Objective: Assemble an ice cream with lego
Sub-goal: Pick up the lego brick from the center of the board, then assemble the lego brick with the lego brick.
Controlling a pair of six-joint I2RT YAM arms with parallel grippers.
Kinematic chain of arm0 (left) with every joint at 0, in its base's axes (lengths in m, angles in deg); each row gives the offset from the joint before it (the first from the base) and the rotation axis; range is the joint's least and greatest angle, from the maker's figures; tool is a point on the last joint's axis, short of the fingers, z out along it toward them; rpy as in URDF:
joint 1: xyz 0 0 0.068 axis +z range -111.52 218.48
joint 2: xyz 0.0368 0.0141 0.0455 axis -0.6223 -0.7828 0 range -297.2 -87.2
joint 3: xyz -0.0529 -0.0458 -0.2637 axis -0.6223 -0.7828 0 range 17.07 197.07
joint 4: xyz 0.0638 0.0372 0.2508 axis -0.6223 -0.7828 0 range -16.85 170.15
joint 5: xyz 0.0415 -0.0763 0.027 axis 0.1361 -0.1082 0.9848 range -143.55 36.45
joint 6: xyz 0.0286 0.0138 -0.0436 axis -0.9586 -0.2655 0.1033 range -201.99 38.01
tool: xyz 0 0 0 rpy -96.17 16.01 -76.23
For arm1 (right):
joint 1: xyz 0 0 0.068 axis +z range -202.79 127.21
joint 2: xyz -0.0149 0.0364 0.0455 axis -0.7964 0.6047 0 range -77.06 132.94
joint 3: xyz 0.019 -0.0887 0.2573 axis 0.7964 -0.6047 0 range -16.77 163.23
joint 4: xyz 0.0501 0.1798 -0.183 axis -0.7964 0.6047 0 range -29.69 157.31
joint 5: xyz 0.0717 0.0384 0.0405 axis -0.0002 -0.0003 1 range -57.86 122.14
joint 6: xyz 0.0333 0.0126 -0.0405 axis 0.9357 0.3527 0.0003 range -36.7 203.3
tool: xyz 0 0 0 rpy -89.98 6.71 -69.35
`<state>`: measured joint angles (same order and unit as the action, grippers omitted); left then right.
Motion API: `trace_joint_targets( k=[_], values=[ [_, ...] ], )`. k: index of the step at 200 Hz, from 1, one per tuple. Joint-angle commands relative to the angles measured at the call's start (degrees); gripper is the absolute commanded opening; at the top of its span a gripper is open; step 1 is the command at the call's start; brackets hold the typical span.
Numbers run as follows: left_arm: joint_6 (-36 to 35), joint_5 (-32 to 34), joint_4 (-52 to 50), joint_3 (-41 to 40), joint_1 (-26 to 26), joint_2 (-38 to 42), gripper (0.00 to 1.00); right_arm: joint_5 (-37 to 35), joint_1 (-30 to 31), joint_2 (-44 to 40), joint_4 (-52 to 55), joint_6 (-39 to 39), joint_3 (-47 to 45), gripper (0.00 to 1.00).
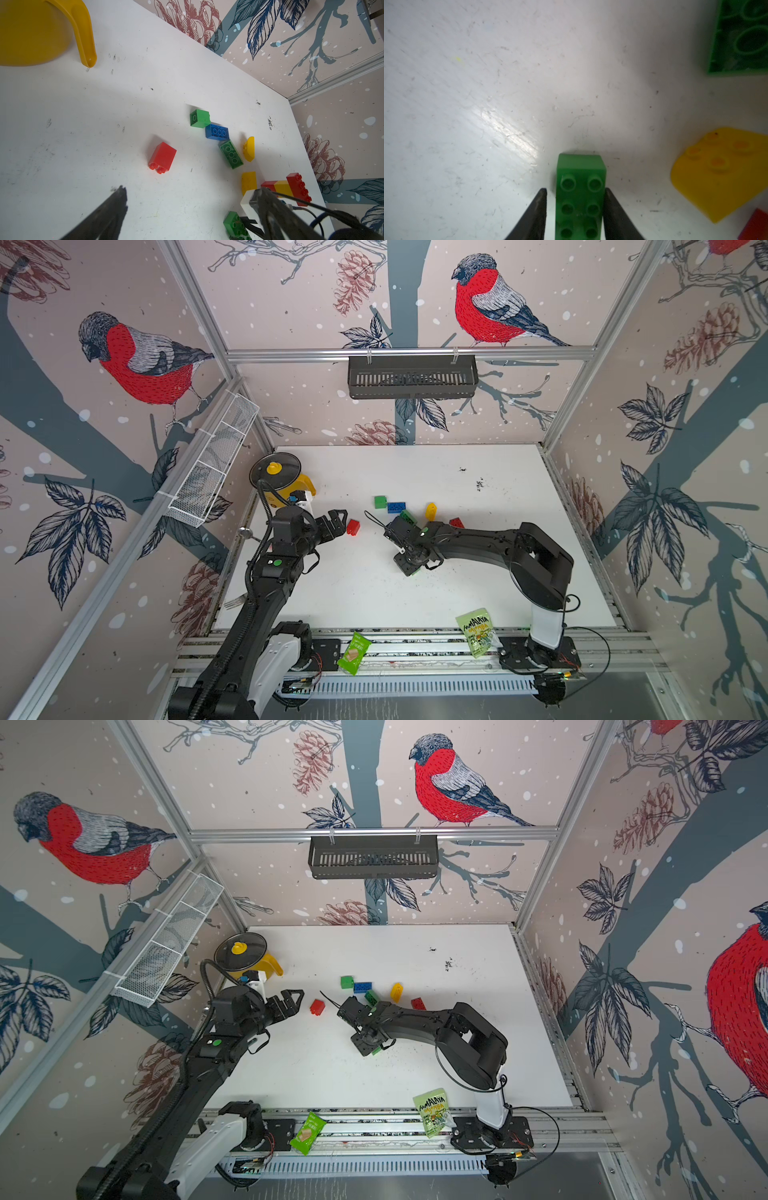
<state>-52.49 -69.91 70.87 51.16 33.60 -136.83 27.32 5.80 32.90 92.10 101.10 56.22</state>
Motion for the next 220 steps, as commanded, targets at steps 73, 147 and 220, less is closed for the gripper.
trace_joint_targets(
  k=[73, 147, 220],
  values=[
    [-0.34, -0.12, 2.15, -0.25, 0.02, 0.17, 0.97, -0.91, -0.64, -0.91, 1.30, 1.40, 0.27, 0.29],
    [-2.45, -4.33, 14.64, -0.10, -9.35, -7.43, 0.97, 0.47, -16.33, -17.68, 10.45, -2.67, 2.27, 0.27],
    [-2.57, -7.30, 19.13, 2.32, -12.52, -16.01, 0.97, -3.00, -26.93, -21.12, 17.72, -7.17, 1.80, 0.26]
  ],
)
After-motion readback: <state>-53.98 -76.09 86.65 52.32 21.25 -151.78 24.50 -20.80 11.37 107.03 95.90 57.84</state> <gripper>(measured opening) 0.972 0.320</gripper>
